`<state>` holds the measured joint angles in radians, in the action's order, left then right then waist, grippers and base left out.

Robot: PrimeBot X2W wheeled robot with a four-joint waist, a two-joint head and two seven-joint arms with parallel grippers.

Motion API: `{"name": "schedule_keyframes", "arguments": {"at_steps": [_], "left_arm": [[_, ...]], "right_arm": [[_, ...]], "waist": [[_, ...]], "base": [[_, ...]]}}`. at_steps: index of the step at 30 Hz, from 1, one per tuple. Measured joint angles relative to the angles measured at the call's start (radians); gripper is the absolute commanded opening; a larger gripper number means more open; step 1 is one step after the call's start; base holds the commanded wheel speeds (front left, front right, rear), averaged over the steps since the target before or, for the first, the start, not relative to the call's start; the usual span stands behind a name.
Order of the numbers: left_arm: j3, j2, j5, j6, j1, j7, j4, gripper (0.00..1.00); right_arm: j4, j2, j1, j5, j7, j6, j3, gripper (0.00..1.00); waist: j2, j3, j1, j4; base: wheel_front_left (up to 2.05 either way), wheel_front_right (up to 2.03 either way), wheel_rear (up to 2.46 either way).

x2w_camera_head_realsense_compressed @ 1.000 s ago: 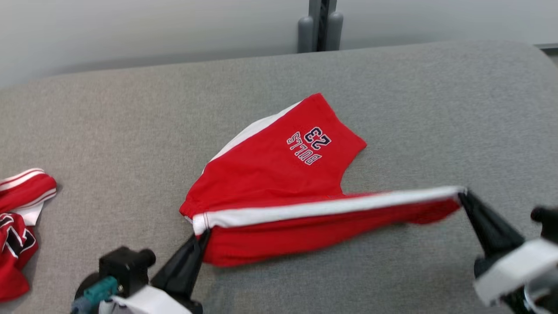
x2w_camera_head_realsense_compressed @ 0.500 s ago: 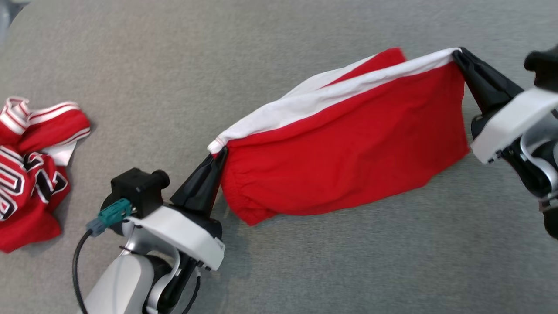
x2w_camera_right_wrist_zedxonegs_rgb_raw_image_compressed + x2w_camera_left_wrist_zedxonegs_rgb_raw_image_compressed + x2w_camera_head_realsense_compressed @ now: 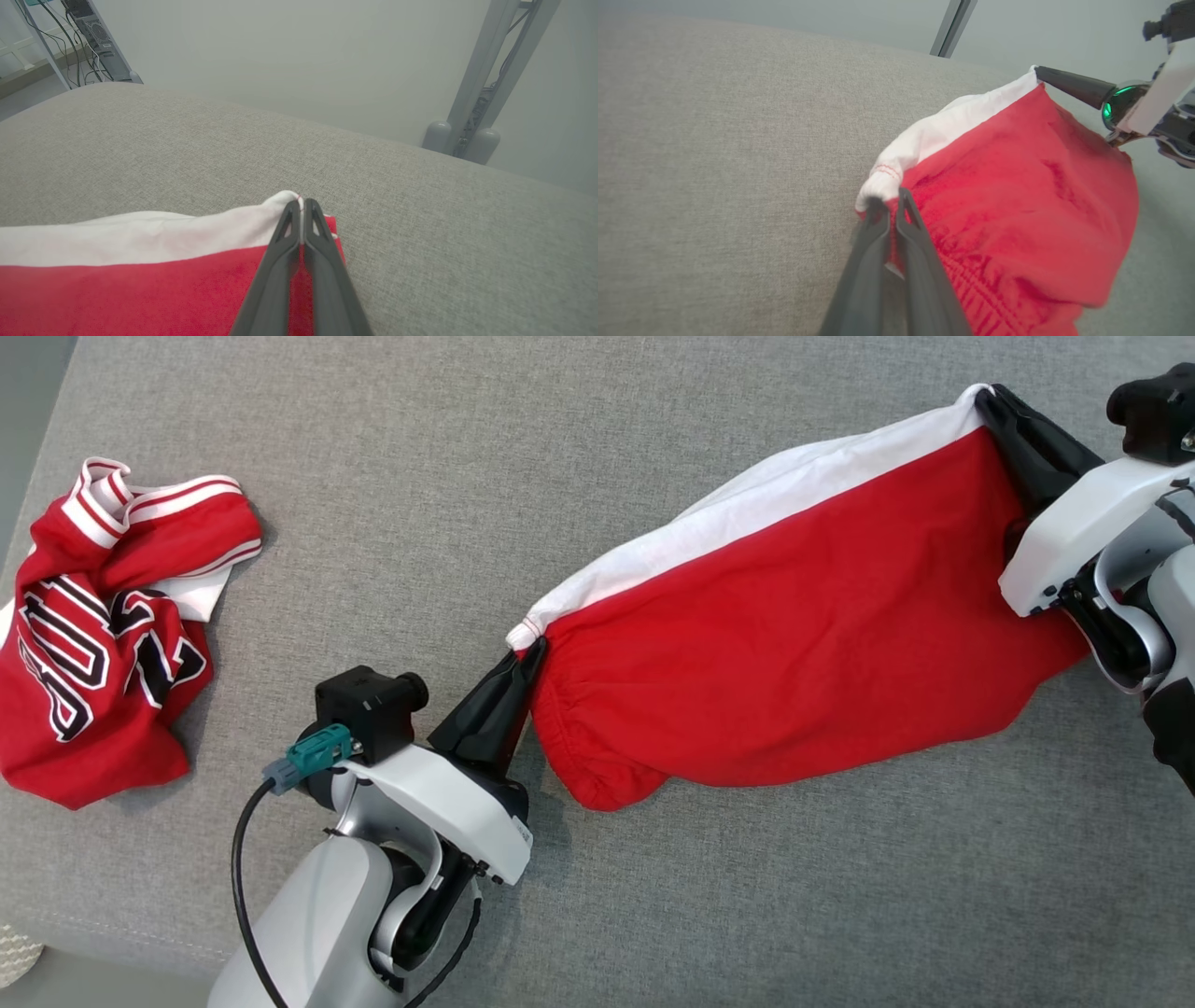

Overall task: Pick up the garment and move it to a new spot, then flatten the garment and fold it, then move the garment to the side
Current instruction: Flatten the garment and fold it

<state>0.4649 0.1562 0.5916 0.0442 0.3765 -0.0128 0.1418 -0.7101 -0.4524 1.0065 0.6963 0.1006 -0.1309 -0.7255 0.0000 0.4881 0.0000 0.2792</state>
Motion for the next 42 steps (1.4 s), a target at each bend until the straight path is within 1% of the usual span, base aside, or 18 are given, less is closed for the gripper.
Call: {"name": "schedule_keyframes", "arguments": {"at_steps": [1, 2, 4, 7, 11, 15, 20, 21, 25, 28, 34, 38, 42], "left_arm": [[-0.001, -0.001, 0.0, -0.001, 0.0, 0.006, 0.006, 0.8], [-0.001, -0.002, -0.001, -0.002, 0.0, 0.012, 0.012, 1.0], [-0.008, -0.007, -0.002, -0.011, -0.001, 0.037, 0.017, 1.0], [-0.047, -0.02, -0.001, -0.041, -0.014, 0.112, 0.006, 1.0], [-0.089, -0.019, -0.019, -0.09, -0.04, 0.192, -0.013, 1.0], [-0.116, -0.007, -0.071, -0.138, -0.043, 0.235, -0.028, 1.0], [-0.146, 0.019, -0.137, -0.187, -0.045, 0.26, -0.034, 1.0], [-0.15, 0.025, -0.154, -0.197, -0.048, 0.262, -0.037, 1.0], [-0.175, 0.043, -0.195, -0.223, -0.074, 0.269, -0.062, 1.0], [-0.19, 0.058, -0.213, -0.239, -0.105, 0.27, -0.07, 1.0], [-0.19, 0.083, -0.224, -0.24, -0.173, 0.27, -0.054, 1.0], [-0.192, 0.093, -0.221, -0.245, -0.206, 0.269, -0.053, 1.0], [-0.19, 0.095, -0.22, -0.25, -0.215, 0.259, -0.062, 1.0]], "right_arm": [[-0.016, 0.002, 0.005, 0.006, 0.02, 0.0, -0.008, 1.0], [-0.03, 0.004, 0.008, 0.009, 0.042, 0.0, -0.014, 1.0], [-0.054, 0.013, 0.008, 0.025, 0.08, 0.0, -0.024, 1.0], [-0.087, 0.035, 0.002, 0.037, 0.13, 0.0, -0.009, 1.0], [-0.092, 0.075, -0.023, 0.014, 0.159, 0.0, 0.061, 1.0], [0.035, 0.106, -0.088, -0.094, 0.164, 0.0, 0.207, 1.0], [0.213, 0.161, -0.268, -0.242, 0.164, 0.0, 0.388, 1.0], [0.245, 0.171, -0.304, -0.275, 0.164, 0.0, 0.417, 1.0], [0.334, 0.215, -0.433, -0.345, 0.164, 0.0, 0.511, 1.0], [0.388, 0.248, -0.518, -0.385, 0.164, 0.0, 0.565, 1.0], [0.44, 0.277, -0.668, -0.428, 0.164, 0.0, 0.638, 1.0], [0.468, 0.287, -0.736, -0.446, 0.164, 0.0, 0.654, 1.0], [0.485, 0.29, -0.754, -0.453, 0.16, 0.0, 0.661, 1.0]], "waist": [[-0.0001, -0.001, 0.0, -0.001], [-0.0001, -0.003, 0.0, -0.003], [0.0, -0.011, 0.0, -0.007], [0.0, -0.026, 0.0, -0.022], [0.0, -0.047, 0.0, -0.055], [0.0, -0.07, 0.0, -0.091], [0.0, -0.107, 0.0, -0.133], [0.0, -0.115, 0.0, -0.142], [0.0, -0.144, 0.0, -0.179], [0.0, -0.167, 0.0, -0.204], [0.0, -0.218, 0.0, -0.236], [0.0, -0.243, 0.0, -0.252], [0.0, -0.249, 0.0, -0.26]], "base": [[0.0, 0.0, 0.0], [0.0, 0.0, 0.0], [0.0, 0.0, 0.0], [0.0, 0.0, 0.0], [0.0, 0.0, 0.0], [0.0, 0.0, 0.0], [0.0, 0.0, 0.0], [0.0, 0.0, 0.0], [0.0, 0.0, 0.0], [0.0, 0.0, 0.0], [0.0, 0.0, 0.0], [0.0, 0.0, 0.0], [0.0, 0.0, 0.0]]}}
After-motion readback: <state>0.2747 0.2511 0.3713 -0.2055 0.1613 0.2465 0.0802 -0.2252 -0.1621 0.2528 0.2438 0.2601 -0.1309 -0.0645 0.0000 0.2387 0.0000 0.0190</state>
